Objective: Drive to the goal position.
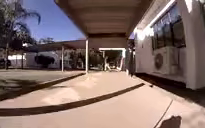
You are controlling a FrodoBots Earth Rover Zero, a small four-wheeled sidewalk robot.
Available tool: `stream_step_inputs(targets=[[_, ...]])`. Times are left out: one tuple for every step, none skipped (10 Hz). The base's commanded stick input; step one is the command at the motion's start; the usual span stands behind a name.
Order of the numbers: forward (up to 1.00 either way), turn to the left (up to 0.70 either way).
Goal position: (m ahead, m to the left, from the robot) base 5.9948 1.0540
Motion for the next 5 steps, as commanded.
stream_step_inputs(targets=[[1.00, 0.01], [1.00, 0.01], [1.00, 0.01], [1.00, 0.01], [1.00, 0.01]])
